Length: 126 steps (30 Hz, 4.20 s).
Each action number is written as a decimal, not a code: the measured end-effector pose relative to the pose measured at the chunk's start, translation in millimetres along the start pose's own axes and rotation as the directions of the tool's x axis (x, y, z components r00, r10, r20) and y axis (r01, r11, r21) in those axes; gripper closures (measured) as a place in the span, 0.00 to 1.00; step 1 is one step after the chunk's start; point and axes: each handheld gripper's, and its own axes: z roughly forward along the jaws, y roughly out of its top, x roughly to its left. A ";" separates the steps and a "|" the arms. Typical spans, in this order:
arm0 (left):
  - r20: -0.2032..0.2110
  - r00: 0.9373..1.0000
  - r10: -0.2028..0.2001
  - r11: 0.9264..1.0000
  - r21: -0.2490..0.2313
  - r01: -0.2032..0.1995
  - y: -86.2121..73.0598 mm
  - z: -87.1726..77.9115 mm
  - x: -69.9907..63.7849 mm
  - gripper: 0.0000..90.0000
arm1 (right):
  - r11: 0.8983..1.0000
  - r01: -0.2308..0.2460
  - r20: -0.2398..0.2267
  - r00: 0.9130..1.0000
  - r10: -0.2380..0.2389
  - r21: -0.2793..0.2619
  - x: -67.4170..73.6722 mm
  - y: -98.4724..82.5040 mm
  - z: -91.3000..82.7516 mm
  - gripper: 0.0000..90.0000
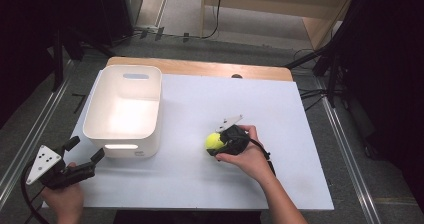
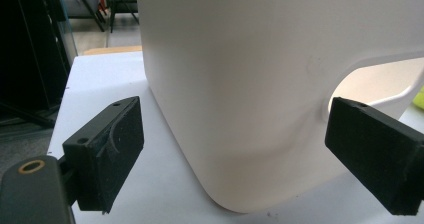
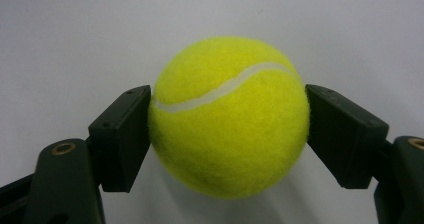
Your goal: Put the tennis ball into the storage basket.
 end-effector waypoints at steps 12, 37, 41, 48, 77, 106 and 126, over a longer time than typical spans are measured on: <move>0.000 1.000 0.000 1.000 0.000 0.000 0.0 0.0 -0.1 0.10 | 0.999 -0.027 -0.019 0.999 0.027 0.022 -3.8 0.9 -4.1 0.27; 0.002 1.000 -0.003 1.000 -0.005 0.003 -0.1 -0.4 1.1 0.09 | 0.999 -0.021 -0.073 0.997 0.020 -0.024 0.6 12.1 -12.9 0.27; 0.001 1.000 -0.003 1.000 -0.002 0.003 0.0 -0.2 0.6 0.09 | 0.999 -0.020 -0.071 0.997 0.018 -0.026 1.4 14.3 -14.3 0.27; 0.001 1.000 -0.003 1.000 -0.002 0.003 0.1 -0.2 0.7 0.09 | 0.999 0.000 -0.074 0.997 -0.002 -0.033 2.5 20.1 -15.4 0.27; 0.004 1.000 -0.009 1.000 -0.005 0.009 0.1 -0.1 1.3 0.10 | 0.996 0.063 -0.090 0.994 -0.068 -0.056 10.0 59.5 -26.9 0.27; 0.003 1.000 -0.013 1.000 -0.001 0.013 0.3 0.2 1.5 0.10 | 0.991 0.093 -0.132 0.986 -0.105 -0.097 19.6 93.6 -32.3 0.27; 0.003 1.000 -0.017 1.000 -0.004 0.017 0.2 0.3 1.9 0.09 | 0.988 0.102 -0.145 0.982 -0.119 -0.117 21.2 114.8 -36.9 0.27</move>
